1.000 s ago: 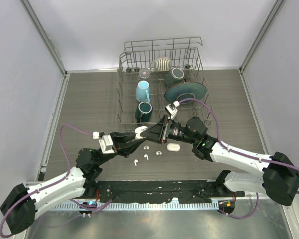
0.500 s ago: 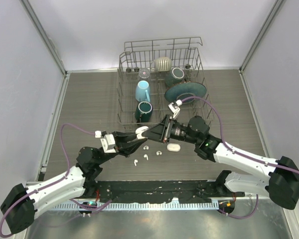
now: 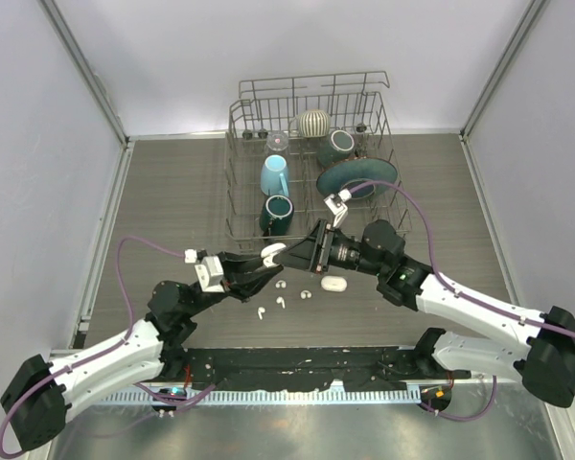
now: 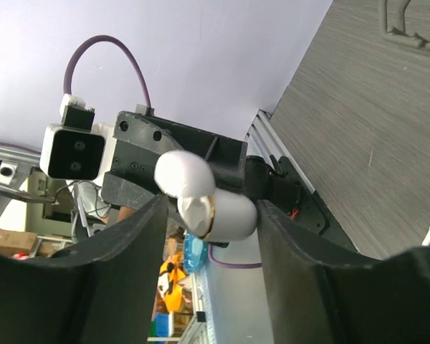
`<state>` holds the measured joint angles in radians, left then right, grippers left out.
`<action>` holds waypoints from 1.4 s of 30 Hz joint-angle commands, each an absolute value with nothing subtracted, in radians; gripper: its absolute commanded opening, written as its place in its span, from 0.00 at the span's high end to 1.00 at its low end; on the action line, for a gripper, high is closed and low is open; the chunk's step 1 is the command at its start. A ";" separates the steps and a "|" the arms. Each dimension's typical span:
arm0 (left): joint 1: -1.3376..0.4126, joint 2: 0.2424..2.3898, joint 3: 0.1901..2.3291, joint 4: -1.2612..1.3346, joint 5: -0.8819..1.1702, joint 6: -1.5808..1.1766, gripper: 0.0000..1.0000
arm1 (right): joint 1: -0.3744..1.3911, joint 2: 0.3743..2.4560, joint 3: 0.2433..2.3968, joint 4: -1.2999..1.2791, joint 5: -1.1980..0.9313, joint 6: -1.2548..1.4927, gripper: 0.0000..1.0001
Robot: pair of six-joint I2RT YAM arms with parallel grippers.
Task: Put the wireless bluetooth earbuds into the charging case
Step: Open the charging case, then pick up the earbud from the center of the board.
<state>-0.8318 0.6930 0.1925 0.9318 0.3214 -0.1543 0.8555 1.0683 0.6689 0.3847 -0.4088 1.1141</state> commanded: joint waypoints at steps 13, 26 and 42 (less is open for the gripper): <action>-0.830 0.552 0.198 0.798 0.207 -0.112 1.00 | 0.857 0.828 0.661 0.063 -0.170 0.881 0.30; -0.831 0.384 0.204 0.543 0.143 -0.029 1.00 | 0.883 1.011 0.611 -0.144 -0.057 0.730 0.50; -0.831 0.168 0.166 0.364 0.048 -0.020 1.00 | 1.092 1.261 0.730 -0.097 0.247 0.621 0.48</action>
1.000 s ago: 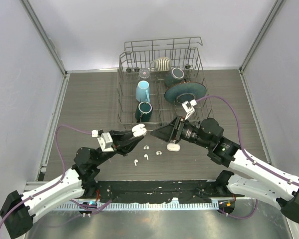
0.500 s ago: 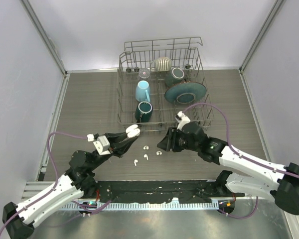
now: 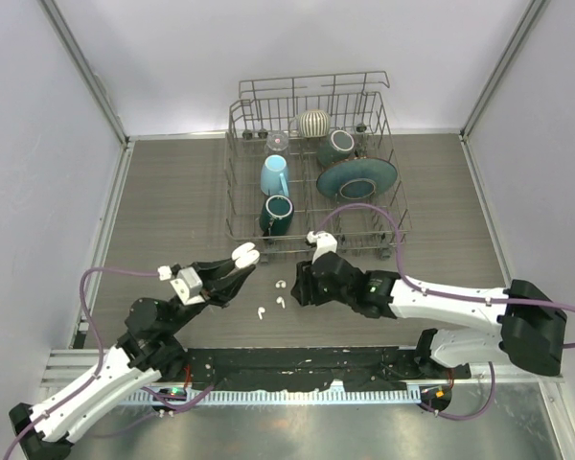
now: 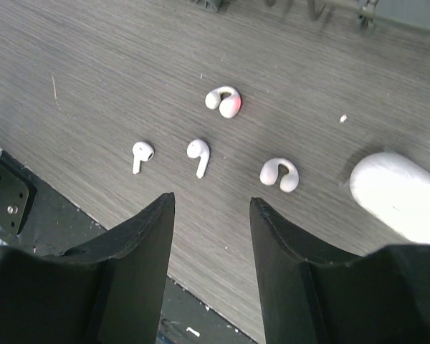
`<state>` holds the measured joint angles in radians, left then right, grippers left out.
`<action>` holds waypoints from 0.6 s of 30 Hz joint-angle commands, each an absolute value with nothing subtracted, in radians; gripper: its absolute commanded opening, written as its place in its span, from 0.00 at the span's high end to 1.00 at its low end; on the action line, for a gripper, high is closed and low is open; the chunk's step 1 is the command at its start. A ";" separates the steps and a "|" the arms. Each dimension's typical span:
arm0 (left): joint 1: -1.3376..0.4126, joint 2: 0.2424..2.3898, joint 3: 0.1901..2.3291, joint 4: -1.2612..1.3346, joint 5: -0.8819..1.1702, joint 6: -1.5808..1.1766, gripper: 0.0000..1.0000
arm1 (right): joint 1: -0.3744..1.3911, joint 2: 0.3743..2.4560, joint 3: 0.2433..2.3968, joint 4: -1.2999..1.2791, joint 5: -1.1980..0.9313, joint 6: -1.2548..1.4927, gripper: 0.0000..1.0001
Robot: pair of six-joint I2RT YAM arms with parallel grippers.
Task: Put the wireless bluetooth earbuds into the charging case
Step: Pick up the earbud from the center of the board.
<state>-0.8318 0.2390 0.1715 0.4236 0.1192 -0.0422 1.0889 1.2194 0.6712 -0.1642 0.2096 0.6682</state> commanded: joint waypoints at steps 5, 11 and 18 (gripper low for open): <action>-0.831 0.083 0.161 0.279 0.022 -0.009 1.00 | 1.107 1.379 0.776 -0.083 0.236 0.617 0.49; -0.831 0.026 0.164 0.232 0.009 -0.005 1.00 | 1.126 1.446 0.798 -0.037 0.222 0.603 0.51; -0.831 0.012 0.167 0.224 -0.028 -0.009 1.00 | 1.140 1.512 0.830 -0.032 0.212 0.583 0.52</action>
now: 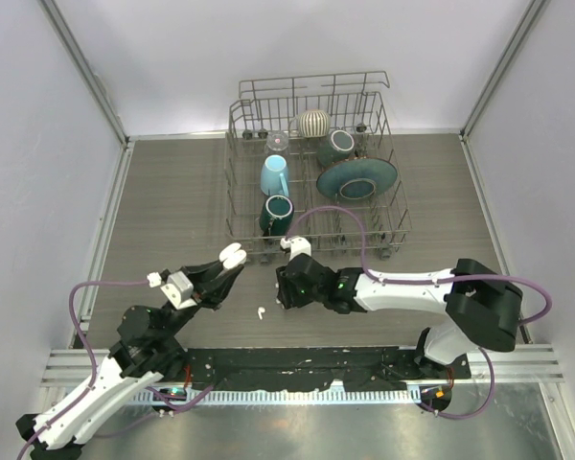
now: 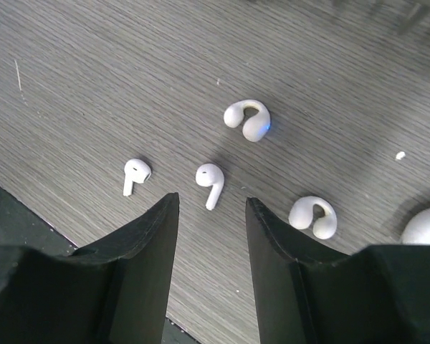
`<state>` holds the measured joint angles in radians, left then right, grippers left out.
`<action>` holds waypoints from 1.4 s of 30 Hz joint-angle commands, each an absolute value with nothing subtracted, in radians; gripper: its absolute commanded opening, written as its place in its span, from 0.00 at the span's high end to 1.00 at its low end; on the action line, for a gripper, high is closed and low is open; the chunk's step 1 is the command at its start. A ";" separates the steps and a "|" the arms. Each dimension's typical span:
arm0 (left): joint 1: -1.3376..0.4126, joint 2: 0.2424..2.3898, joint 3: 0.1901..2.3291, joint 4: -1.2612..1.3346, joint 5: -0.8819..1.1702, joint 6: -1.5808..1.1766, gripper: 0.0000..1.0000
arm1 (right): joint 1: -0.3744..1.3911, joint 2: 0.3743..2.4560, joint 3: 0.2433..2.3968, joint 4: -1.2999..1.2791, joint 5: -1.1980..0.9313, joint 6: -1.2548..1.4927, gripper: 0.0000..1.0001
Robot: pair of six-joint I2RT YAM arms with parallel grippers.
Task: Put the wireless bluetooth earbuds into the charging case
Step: Pick up the earbud from the center of the board.
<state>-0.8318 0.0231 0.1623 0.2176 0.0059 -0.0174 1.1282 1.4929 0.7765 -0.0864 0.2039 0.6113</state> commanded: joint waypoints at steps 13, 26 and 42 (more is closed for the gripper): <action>-0.831 -0.028 0.186 0.190 -0.074 -0.008 1.00 | 1.170 1.585 0.868 -0.052 0.239 0.574 0.55; -0.831 -0.038 0.183 0.198 -0.072 -0.009 1.00 | 1.175 1.632 0.891 -0.072 0.262 0.548 0.55; -0.830 -0.041 0.179 0.195 -0.077 -0.011 1.00 | 1.175 1.692 0.919 -0.086 0.268 0.528 0.59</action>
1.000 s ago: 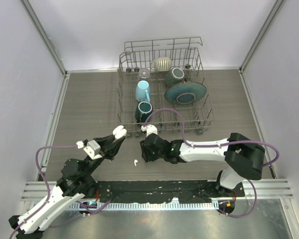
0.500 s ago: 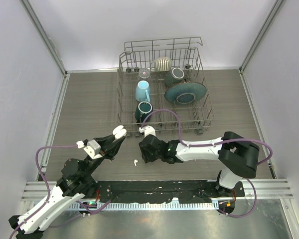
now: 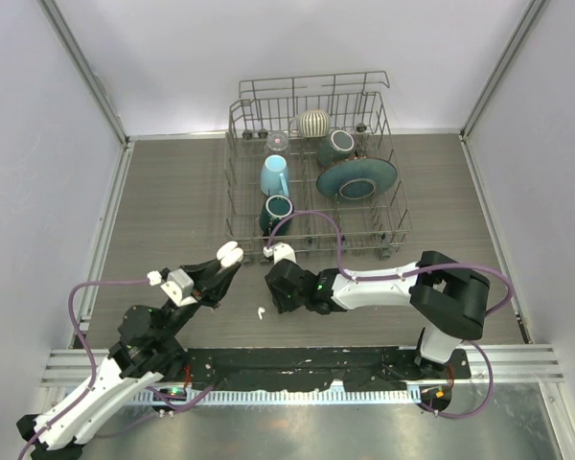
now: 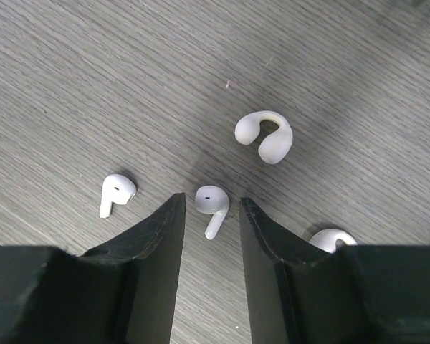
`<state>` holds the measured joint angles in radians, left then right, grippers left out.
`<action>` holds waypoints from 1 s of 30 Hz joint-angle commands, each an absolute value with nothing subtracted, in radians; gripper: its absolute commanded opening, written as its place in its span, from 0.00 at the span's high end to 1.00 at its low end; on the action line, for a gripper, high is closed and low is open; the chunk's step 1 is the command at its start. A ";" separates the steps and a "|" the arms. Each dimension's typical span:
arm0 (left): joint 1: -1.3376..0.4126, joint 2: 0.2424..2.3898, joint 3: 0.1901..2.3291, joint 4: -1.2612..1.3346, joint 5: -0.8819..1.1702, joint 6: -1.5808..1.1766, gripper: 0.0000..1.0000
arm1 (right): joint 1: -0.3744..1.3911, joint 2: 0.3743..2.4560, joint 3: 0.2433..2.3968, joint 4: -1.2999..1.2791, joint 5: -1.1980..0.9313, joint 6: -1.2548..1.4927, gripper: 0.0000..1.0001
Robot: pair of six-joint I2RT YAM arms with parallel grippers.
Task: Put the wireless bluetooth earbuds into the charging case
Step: Pick up the earbud from the center of the board.
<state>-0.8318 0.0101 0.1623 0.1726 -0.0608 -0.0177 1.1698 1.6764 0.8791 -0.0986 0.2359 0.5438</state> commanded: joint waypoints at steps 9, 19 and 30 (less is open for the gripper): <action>-0.831 -0.041 0.178 0.193 -0.075 -0.012 1.00 | 1.175 1.690 0.916 -0.091 0.287 0.535 0.66; -0.830 -0.041 0.181 0.190 -0.078 -0.011 1.00 | 1.180 1.646 0.874 -0.152 0.308 0.612 0.84; -0.831 -0.040 0.176 0.198 -0.081 -0.012 1.00 | 1.246 1.577 0.824 -0.235 0.376 0.739 0.75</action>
